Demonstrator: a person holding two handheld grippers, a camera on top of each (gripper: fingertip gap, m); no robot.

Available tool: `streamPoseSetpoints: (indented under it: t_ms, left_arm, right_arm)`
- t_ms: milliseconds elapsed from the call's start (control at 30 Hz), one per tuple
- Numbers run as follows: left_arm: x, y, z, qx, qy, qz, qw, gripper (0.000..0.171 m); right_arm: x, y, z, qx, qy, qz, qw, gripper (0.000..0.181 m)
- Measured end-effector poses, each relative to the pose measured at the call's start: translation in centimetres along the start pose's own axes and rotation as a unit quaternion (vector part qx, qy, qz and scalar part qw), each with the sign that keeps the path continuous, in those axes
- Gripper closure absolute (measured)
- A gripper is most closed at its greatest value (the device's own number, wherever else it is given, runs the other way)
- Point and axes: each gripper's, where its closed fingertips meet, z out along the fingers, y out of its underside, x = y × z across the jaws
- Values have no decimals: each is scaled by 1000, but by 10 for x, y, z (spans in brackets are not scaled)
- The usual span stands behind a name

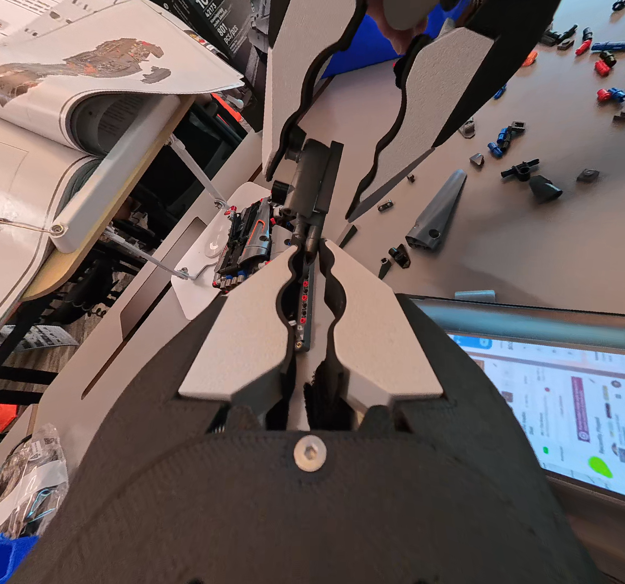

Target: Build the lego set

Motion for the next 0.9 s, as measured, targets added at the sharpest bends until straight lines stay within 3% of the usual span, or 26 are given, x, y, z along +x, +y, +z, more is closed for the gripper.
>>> streamPoseSetpoints:
  t_ms: [467,900]
  left_arm:
    - [25,14,-15,-26,27,-13,999,166]
    - [26,17,-14,-48,-20,36,998,166]
  right_arm:
    - [-29,-8,-1,19,-71,-18,997,132]
    - [-23,-16,-3,26,-35,-49,998,141]
